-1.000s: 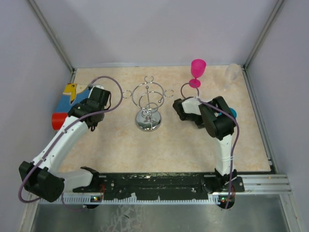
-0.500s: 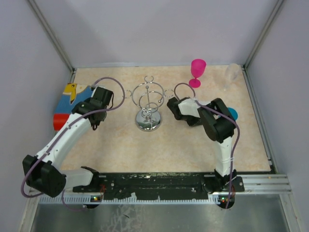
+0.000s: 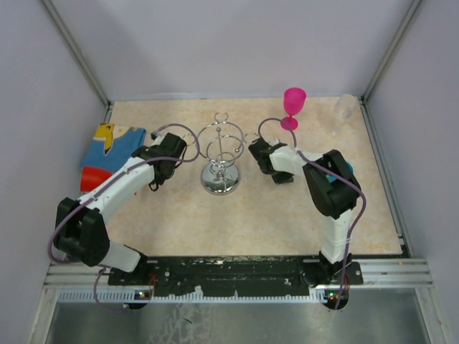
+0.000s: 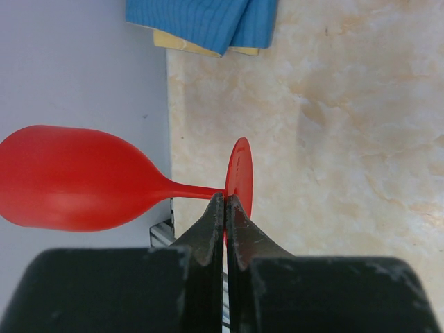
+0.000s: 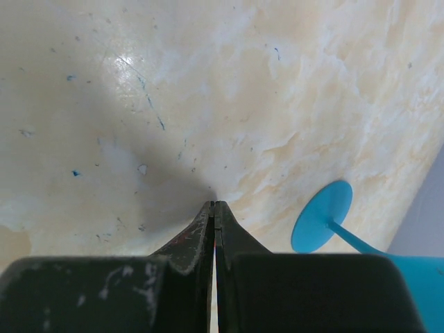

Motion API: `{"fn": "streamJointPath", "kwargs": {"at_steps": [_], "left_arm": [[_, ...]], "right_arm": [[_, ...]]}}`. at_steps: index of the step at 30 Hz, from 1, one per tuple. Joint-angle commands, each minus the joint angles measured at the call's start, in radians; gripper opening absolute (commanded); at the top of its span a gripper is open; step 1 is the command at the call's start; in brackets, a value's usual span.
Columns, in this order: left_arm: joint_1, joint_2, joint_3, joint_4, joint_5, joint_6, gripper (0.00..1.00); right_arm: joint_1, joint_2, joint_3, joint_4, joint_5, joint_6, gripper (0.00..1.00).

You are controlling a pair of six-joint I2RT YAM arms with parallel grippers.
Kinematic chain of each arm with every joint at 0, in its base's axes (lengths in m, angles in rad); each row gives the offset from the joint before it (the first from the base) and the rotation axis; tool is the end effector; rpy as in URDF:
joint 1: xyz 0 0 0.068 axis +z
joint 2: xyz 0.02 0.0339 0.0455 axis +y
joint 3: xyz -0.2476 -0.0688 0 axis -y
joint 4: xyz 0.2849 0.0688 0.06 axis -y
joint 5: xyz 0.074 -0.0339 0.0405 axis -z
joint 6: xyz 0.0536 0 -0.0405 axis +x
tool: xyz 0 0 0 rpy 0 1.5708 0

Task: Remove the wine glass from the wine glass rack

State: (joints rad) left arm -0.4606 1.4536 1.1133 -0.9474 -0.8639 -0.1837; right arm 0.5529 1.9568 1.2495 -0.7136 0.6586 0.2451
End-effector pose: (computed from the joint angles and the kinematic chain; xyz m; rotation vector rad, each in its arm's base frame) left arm 0.2958 -0.1013 0.2164 0.1783 2.4432 0.9586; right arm 0.3458 0.1749 0.0883 -0.3392 2.6303 -0.7575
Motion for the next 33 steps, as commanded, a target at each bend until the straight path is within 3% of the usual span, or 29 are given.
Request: {"fn": "streamJointPath", "kwargs": {"at_steps": [1, 7, 18, 33], "left_arm": [[-0.007, -0.004, -0.01, -0.021, -0.1, -0.015, 0.0], [-0.06, -0.002, -0.074, 0.02, -0.156, 0.028, 0.0], [-0.098, -0.153, -0.126, 0.091, -0.143, 0.124, 0.0], [-0.357, -0.241, -0.271, 0.281, -0.273, 0.314, 0.0]], "right_arm": [[0.01, -0.043, -0.035, 0.093, -0.111, 0.01, 0.0], [0.01, -0.068, -0.046, 0.122, -0.124, -0.004, 0.0], [0.0, -0.084, -0.076, 0.16, -0.137, -0.015, 0.0], [-0.024, -0.091, -0.086, 0.177, -0.155, -0.017, 0.0]]}}
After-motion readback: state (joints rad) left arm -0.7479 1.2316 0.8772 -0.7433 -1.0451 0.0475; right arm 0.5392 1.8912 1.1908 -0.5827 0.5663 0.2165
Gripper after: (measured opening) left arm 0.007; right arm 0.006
